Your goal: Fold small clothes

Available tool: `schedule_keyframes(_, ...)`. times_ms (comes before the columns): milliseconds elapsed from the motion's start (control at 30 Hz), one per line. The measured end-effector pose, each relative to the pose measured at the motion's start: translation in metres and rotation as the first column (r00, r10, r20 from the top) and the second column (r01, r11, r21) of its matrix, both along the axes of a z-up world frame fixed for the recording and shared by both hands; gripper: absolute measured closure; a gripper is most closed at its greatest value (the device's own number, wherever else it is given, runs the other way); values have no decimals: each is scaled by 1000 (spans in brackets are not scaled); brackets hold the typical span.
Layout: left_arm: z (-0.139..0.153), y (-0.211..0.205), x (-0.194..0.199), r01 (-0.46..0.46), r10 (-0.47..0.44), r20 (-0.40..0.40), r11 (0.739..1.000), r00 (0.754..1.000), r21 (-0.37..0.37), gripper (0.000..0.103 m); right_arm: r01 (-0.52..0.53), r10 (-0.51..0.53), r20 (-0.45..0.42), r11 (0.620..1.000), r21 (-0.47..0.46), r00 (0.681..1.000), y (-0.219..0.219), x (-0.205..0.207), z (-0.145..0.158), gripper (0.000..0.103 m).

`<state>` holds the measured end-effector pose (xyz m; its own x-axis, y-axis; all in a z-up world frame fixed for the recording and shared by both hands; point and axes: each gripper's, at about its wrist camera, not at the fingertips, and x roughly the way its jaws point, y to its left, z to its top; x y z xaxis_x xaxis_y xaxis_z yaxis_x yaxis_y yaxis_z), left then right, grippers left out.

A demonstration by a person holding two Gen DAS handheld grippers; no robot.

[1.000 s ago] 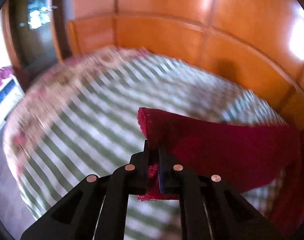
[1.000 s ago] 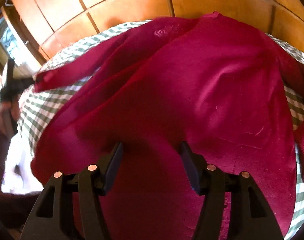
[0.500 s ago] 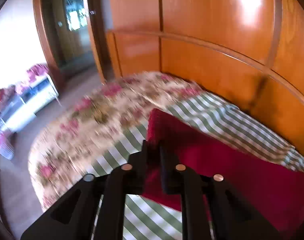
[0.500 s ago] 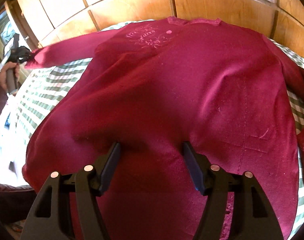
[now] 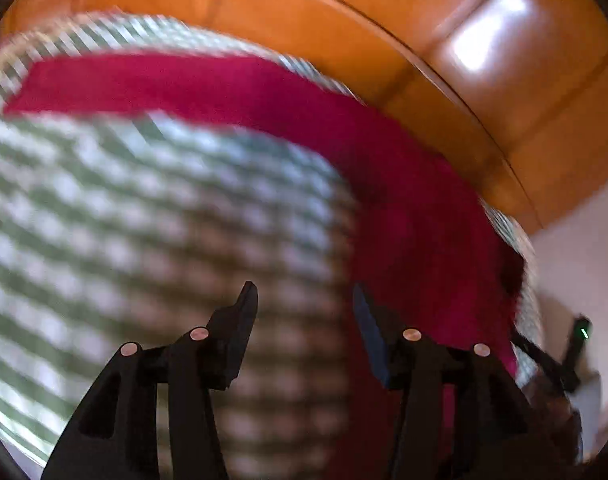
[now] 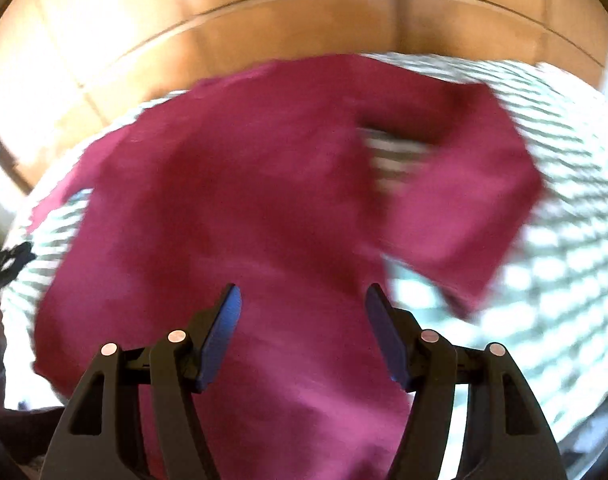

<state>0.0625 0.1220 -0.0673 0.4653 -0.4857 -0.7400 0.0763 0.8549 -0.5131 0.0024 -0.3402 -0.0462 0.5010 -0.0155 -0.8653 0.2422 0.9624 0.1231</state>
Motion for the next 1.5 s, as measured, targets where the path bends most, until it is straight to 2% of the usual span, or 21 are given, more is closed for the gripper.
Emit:
schedule_keyframes(167,-23,-38,-41,130,-135,-64,989,989,-76,56,-15,19,-75,998,59,997,-8,-35,-19,39)
schedule_keyframes(233,-25,-49,-50,147,-152,-62,986,986,-74,71,-38,41,-83,999,37,996,1,-41,-24,54)
schedule_keyframes(267,-26,-54,-52,160,-166,-68,984,984,-81,91,-49,50,-78,999,21,996,5,-42,-24,66)
schedule_keyframes(300,-25,-60,-54,171,-175,-63,983,983,-62,93,-65,67,-70,998,26,995,9,-41,-23,87)
schedule_keyframes(333,-22,-62,-55,174,-175,-46,984,983,-38,94,-79,80,-65,997,16,995,12,-39,-20,94)
schedule_keyframes(400,-2,-67,-61,194,-194,21,981,981,-6,95,-108,106,-45,994,-36,993,16,-40,-8,95)
schedule_keyframes(467,16,-68,-68,222,-223,75,975,972,22,95,-119,118,-18,992,-35,993,13,-45,6,95)
schedule_keyframes(567,19,-71,-73,261,-265,64,963,962,71,95,-128,126,-43,990,-58,991,2,-58,7,95)
schedule_keyframes(667,-7,-81,-73,280,-279,-26,950,960,139,93,-109,100,-128,992,-64,987,-7,-66,-19,95)
schedule_keyframes(700,-18,-80,-69,267,-260,-66,951,963,158,87,-102,95,-129,993,-50,987,-8,-66,-22,95)
schedule_keyframes(767,-21,-73,-65,226,-218,-74,965,973,130,79,-87,83,-113,996,-30,990,-9,-66,-20,95)
schedule_keyframes(833,-9,-65,-63,162,-161,-21,974,987,157,64,-73,71,-94,997,-15,993,-16,-66,-14,90)
schedule_keyframes(867,-3,-61,-61,135,-138,10,977,990,165,58,-59,57,-80,998,-34,995,-21,-66,-9,81)
schedule_keyframes(933,7,-57,-52,103,-111,45,983,993,151,58,-14,13,-25,999,-45,1000,-29,-64,3,76)
schedule_keyframes(1000,17,-56,-45,78,-92,85,985,992,151,56,29,-27,30,997,-77,999,-36,-58,12,54)
schedule_keyframes(1100,29,-79,-32,86,-108,136,983,985,160,50,77,-70,64,990,-117,996,-43,-41,14,53)
schedule_keyframes(1167,30,-98,-20,110,-133,143,981,981,159,48,96,-90,47,985,-145,995,-51,-26,2,53)
schedule_keyframes(1300,25,-141,-6,181,-212,143,962,967,202,47,39,-45,-28,980,-195,999,-52,1,-24,53)
schedule_keyframes(1333,22,-151,-5,198,-231,138,956,963,216,47,14,-21,-30,976,-218,999,-51,2,-25,53)
schedule_keyframes(1433,18,-168,-3,234,-267,116,942,957,241,47,20,-26,-21,971,-237,999,-57,4,-14,95)
schedule_keyframes(1500,16,-177,-3,246,-279,107,936,954,253,47,79,-69,56,979,-190,996,-67,-1,10,97)
